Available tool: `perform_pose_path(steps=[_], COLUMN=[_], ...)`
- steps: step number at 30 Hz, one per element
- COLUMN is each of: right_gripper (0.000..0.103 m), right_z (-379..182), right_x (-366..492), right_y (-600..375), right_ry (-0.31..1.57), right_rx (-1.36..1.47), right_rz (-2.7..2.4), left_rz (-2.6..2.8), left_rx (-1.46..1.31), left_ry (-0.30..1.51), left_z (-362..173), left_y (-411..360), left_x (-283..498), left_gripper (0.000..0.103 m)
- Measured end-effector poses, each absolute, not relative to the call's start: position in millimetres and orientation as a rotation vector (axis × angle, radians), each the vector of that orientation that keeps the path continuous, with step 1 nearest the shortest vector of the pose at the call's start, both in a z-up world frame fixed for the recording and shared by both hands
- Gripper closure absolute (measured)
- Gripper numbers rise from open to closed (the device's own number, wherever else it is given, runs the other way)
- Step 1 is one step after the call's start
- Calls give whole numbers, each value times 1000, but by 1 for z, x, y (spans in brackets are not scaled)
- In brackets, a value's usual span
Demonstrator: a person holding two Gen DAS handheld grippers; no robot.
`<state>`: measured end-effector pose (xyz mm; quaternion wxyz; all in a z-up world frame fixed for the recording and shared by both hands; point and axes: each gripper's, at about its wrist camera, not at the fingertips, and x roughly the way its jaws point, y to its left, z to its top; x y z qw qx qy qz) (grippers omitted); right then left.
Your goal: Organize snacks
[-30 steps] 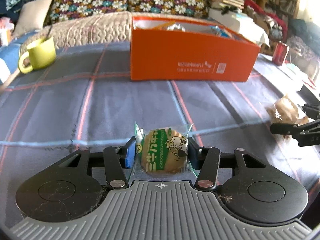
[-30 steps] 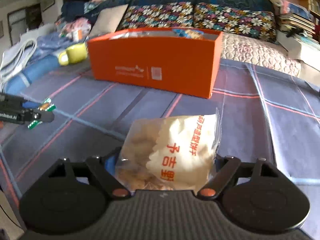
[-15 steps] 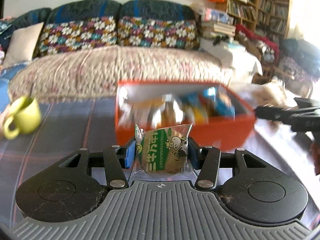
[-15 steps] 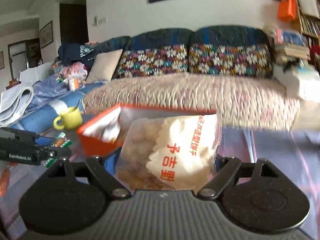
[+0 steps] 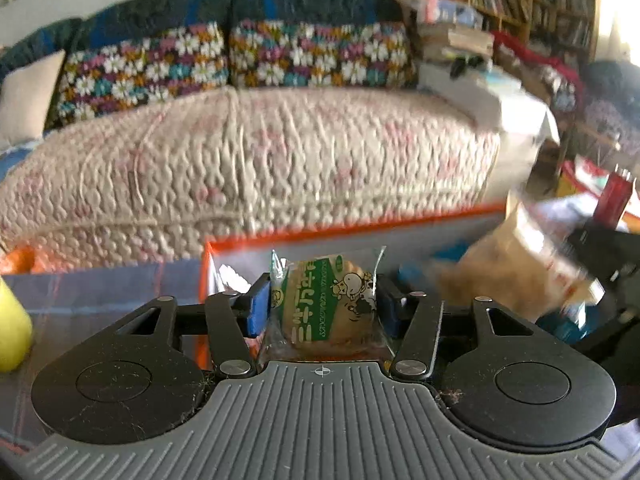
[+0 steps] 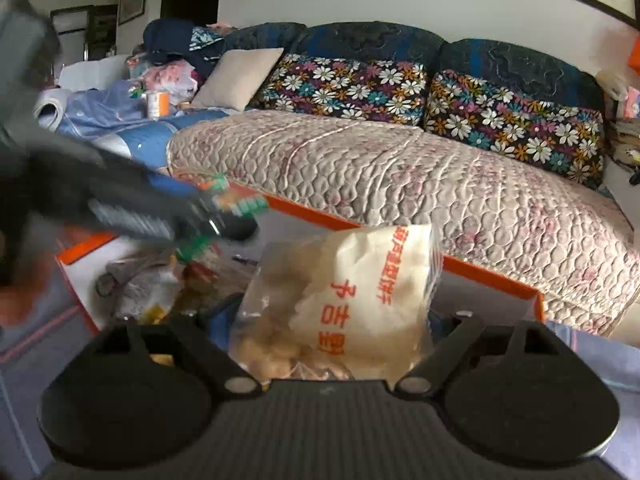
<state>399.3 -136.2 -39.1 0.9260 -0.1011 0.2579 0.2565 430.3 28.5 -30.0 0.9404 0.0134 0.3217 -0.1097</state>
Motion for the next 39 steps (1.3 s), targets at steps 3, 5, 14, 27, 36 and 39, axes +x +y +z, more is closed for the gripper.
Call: perform_pose_path(steps=[3, 5, 14, 27, 36, 39], right_gripper=[11, 10, 10, 10, 10, 10], right_z=[-36, -26, 2, -35, -19, -7], right_x=[396, 386, 274, 108, 46, 30], right_y=[-138, -143, -206, -214, -179, -171], right_ry=[536, 517, 504, 688, 667, 627], right_rx=[-203, -188, 97, 278, 156, 114], right_rz=[527, 511, 389, 120, 49, 53], left_rz=[-220, -213, -168, -86, -81, -83], left_rx=[11, 11, 16, -2, -29, -38], left_ry=[658, 622, 473, 673, 659, 602], left_z=[-32, -17, 32, -15, -1, 15], left_y=[28, 28, 39, 30, 35, 36], left_x=[419, 401, 268, 111, 42, 22], left_gripper=[59, 52, 23, 34, 37, 36])
